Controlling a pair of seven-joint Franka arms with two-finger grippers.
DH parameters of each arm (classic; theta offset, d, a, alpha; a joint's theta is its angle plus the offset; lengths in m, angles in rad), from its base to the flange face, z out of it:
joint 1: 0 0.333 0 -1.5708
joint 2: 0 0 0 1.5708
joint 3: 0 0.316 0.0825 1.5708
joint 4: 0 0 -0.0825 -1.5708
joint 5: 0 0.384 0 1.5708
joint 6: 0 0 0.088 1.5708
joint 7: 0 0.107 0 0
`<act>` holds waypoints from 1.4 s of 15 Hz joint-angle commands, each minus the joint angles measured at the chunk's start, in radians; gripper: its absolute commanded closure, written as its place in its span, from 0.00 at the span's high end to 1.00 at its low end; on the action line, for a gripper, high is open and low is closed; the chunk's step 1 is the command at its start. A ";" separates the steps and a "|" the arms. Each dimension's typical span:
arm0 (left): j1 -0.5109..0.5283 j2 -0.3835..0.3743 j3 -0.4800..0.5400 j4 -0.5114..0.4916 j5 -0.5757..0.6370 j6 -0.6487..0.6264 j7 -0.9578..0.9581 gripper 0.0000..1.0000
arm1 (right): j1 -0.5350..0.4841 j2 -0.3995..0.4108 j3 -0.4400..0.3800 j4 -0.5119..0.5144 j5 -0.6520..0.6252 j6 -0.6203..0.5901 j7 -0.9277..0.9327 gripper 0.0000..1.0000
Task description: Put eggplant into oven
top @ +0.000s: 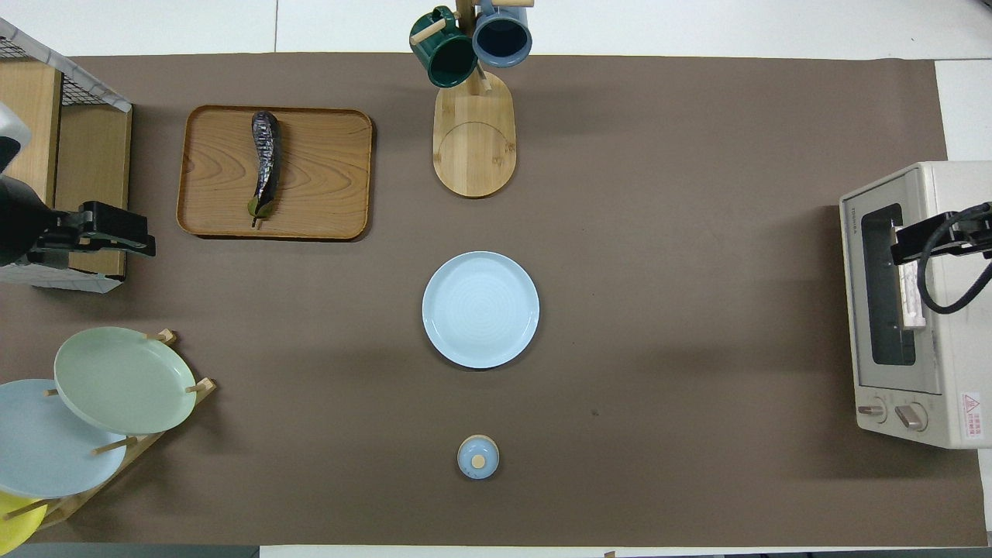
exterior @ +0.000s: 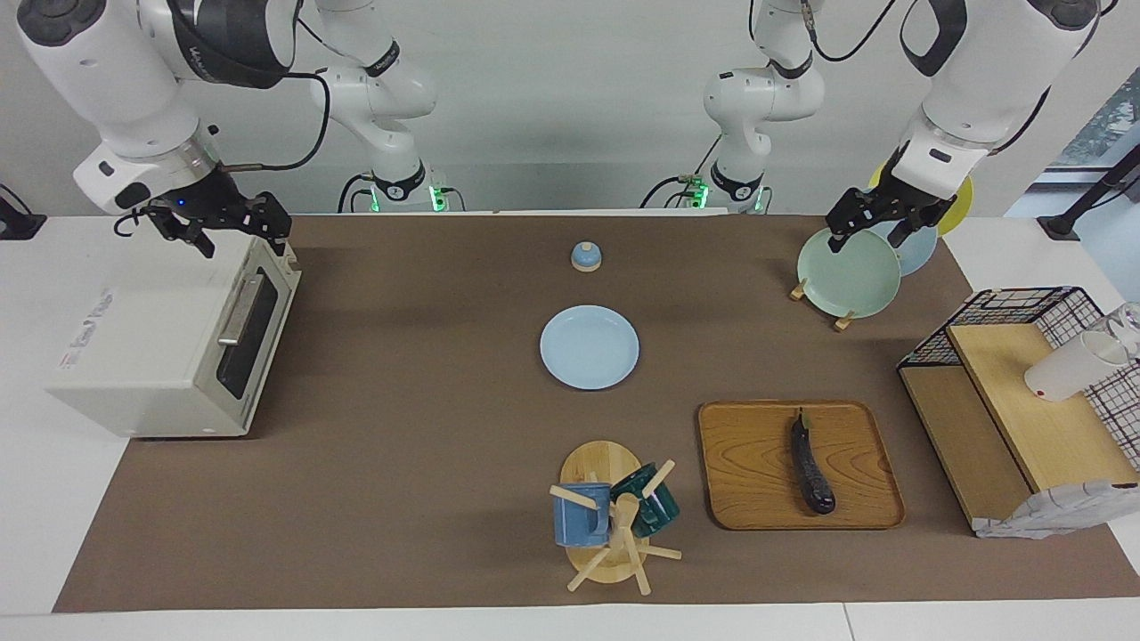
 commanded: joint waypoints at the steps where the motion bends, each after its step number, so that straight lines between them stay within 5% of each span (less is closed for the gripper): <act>1: -0.004 0.069 0.001 0.010 -0.012 0.090 0.003 1.00 | 0.000 -0.011 -0.006 -0.009 0.028 -0.013 0.011 1.00; 6: -0.006 0.333 0.000 0.172 -0.009 0.217 0.031 1.00 | -0.001 -0.013 -0.006 -0.014 0.028 -0.013 0.011 1.00; 13: -0.032 0.608 -0.006 0.220 -0.009 0.454 0.171 1.00 | -0.001 -0.013 -0.008 -0.014 0.028 -0.012 0.013 1.00; 21: -0.057 0.651 -0.006 0.157 0.081 0.574 0.220 1.00 | 0.000 -0.013 -0.008 -0.015 0.028 -0.016 0.011 1.00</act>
